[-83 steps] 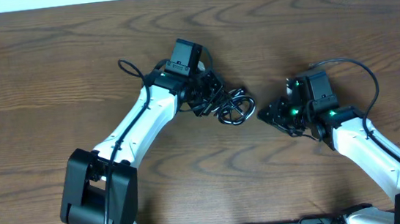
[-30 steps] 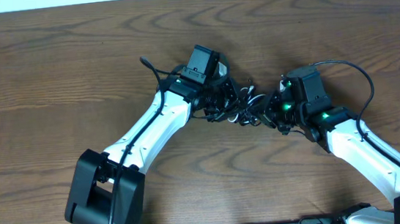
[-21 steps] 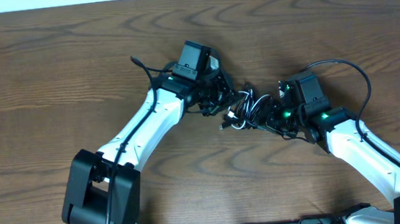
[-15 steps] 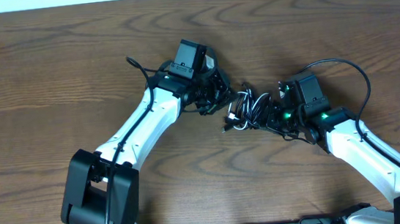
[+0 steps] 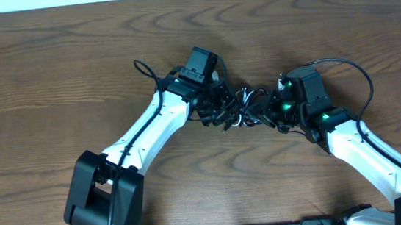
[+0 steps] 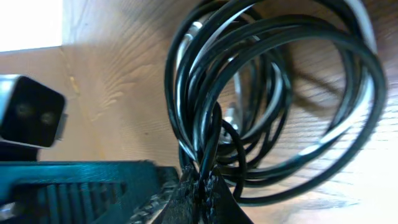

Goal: Untangle cables

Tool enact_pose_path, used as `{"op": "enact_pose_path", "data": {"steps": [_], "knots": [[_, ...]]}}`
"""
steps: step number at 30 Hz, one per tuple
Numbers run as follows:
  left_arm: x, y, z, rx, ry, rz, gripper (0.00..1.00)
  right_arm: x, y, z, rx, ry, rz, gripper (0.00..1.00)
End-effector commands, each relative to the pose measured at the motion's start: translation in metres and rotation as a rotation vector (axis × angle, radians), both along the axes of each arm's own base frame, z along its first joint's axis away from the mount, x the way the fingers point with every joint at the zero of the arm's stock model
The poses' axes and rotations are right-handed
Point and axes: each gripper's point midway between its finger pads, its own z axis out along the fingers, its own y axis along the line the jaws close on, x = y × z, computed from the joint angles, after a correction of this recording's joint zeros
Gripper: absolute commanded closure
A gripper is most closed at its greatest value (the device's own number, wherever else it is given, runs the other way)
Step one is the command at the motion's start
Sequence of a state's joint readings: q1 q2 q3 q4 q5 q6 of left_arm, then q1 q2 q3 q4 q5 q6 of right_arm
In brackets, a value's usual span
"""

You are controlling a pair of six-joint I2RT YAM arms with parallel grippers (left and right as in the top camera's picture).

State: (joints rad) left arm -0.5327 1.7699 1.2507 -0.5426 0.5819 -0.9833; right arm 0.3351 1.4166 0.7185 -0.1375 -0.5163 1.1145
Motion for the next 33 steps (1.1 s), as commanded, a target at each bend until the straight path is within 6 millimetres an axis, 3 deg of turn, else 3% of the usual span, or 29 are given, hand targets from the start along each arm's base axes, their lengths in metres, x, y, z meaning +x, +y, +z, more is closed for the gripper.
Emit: {"op": "enact_pose_path", "data": {"steps": [1, 8, 14, 21, 23, 28, 33], "knots": [[0.004, 0.000, 0.009, 0.032, -0.020, 0.068, 0.58, -0.004, 0.007, 0.003, 0.057, 0.048, -0.007, 0.99], [0.002, -0.003, -0.001, 0.100, -0.007, 0.148, 0.58, -0.003, 0.008, 0.004, 0.060, 0.045, -0.008, 0.99], [0.003, -0.007, -0.021, 0.119, 0.060, 0.201, 0.58, -0.003, 0.008, 0.005, 0.061, 0.040, -0.008, 0.99], [0.009, -0.019, -0.026, 0.068, 0.067, 0.201, 0.81, -0.002, 0.007, 0.004, 0.059, 0.039, -0.010, 0.99], [0.010, -0.019, -0.025, 0.067, 0.065, 0.201, 0.93, -0.002, 0.007, 0.004, 0.058, 0.039, -0.010, 0.99], [0.012, -0.015, -0.025, 0.076, 0.027, 0.151, 0.92, 0.000, 0.003, 0.001, 0.017, 0.007, -0.001, 0.99], [0.023, 0.003, -0.027, 0.090, 0.015, 0.164, 0.92, -0.004, 0.003, -0.002, -0.010, -0.013, 0.042, 0.99]]}}
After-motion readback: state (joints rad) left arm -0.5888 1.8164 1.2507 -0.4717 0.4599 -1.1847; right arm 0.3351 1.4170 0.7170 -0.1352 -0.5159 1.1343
